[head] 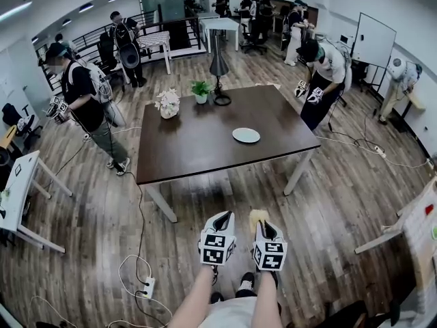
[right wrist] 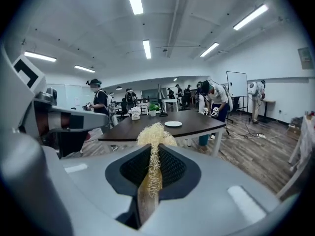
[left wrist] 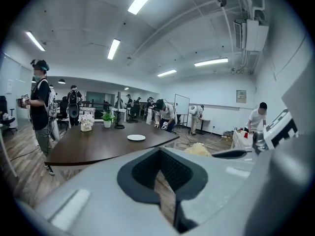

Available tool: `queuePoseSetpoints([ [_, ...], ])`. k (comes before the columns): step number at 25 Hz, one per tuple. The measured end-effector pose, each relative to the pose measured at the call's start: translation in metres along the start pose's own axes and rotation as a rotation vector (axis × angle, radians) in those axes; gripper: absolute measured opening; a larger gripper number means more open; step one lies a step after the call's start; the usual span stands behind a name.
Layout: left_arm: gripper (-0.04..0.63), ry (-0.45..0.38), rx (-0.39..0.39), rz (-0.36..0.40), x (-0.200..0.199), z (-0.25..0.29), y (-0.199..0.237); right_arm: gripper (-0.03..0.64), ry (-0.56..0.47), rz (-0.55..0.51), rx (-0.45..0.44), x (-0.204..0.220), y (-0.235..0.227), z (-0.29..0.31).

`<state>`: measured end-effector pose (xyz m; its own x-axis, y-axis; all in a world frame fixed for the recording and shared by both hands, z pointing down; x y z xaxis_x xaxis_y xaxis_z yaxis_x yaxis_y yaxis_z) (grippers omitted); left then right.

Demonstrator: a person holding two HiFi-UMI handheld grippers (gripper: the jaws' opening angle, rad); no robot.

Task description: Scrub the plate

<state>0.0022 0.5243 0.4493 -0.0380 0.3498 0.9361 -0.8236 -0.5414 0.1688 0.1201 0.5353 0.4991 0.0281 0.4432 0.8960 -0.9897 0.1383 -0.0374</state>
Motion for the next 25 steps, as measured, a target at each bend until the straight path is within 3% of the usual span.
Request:
queuePoseSetpoints([
  [3,0.0,-0.021,-0.03,-0.058,-0.047,0.036,0.02,0.063,-0.027,-0.017,-0.038,-0.053,-0.003,0.031],
  [6,0.0,-0.064,-0.055,-0.186,-0.082,0.052,0.028,0.063,-0.064,0.086,-0.065,-0.093,-0.004,0.05],
  [10,0.0,-0.029,-0.048,-0.117,-0.069,0.048,0.023,0.066,-0.049,0.082,-0.099,-0.093,-0.003,0.053],
  [13,0.0,-0.001,-0.091,-0.117,-0.052,0.061,0.04,0.067,-0.037,0.099,-0.127,-0.087,-0.017,0.067],
  [17,0.0,-0.001,-0.108,-0.097,-0.063,0.08,0.052,0.067,-0.034,0.071,-0.146,-0.096,-0.026,0.087],
  [25,0.0,-0.006,-0.061,-0.045,-0.081,0.129,0.033,0.067,-0.047,0.069,-0.195,-0.117,-0.044,0.12],
])
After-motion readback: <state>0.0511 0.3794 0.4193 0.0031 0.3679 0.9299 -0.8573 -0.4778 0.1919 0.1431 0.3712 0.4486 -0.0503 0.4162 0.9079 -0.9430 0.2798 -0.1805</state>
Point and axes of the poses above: the fingertips, and each gripper's own axes: z forward along the fingers, y to its left, x out of its underside, the point moved 1 cm from there along -z, backward along the fingers, and after that the axes turned 11 degrees about x, right-handed, at the moved point
